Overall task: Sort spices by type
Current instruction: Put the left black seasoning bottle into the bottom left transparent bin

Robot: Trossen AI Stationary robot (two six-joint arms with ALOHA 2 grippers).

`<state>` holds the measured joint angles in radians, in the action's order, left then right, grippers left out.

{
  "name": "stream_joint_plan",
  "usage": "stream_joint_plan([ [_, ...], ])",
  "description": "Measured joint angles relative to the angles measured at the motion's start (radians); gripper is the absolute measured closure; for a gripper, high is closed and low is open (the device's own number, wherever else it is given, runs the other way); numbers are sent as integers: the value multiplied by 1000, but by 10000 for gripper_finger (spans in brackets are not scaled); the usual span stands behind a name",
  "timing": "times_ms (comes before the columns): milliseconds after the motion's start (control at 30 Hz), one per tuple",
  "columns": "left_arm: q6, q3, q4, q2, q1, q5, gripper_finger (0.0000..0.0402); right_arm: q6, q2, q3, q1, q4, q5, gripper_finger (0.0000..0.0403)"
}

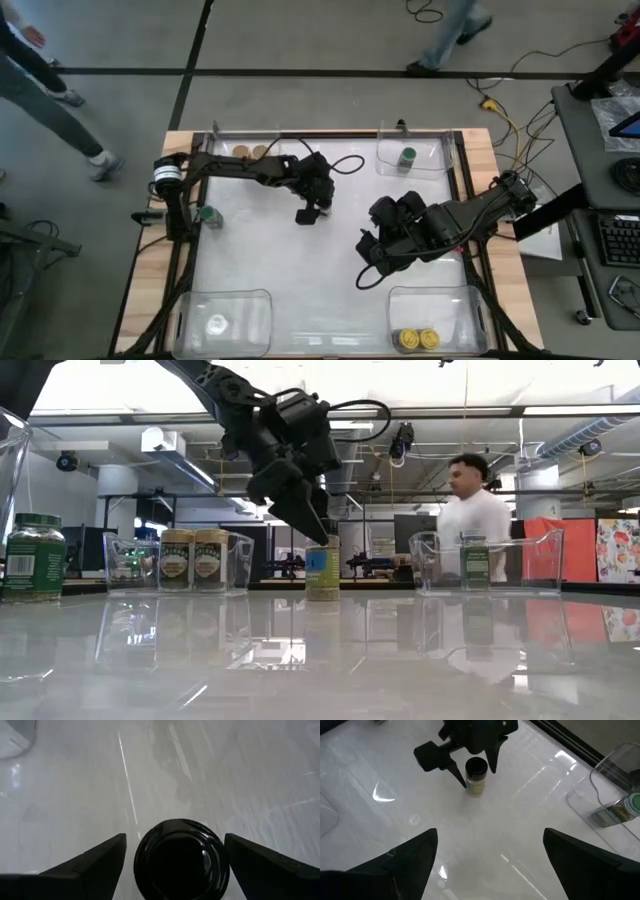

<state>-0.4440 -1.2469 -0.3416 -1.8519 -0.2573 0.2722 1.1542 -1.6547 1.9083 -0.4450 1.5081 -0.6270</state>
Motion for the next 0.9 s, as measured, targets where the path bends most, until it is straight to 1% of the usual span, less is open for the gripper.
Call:
stream_joint_plan([
  [100,5,0,-9,0,0,0,93,-1,0,0,0,0,0,48],
  [167,10,0,-15,0,0,-1,111,-5,0,0,0,0,0,48],
  [233,24,0,-14,0,0,-2,136,-10,0,0,0,0,0,48],
  [400,82,0,-14,1,0,-2,215,-13,0,0,0,0,0,48],
  [500,121,-8,-44,16,3,-2,217,-13,0,0,0,0,0,48],
  [600,199,-22,-97,60,13,-6,217,-12,0,0,0,0,0,48],
  [767,359,-26,-239,198,73,-118,217,-14,0,0,0,-5,-11,48],
  [900,497,-25,-343,334,176,-196,217,-61,0,0,0,-46,-76,48],
])
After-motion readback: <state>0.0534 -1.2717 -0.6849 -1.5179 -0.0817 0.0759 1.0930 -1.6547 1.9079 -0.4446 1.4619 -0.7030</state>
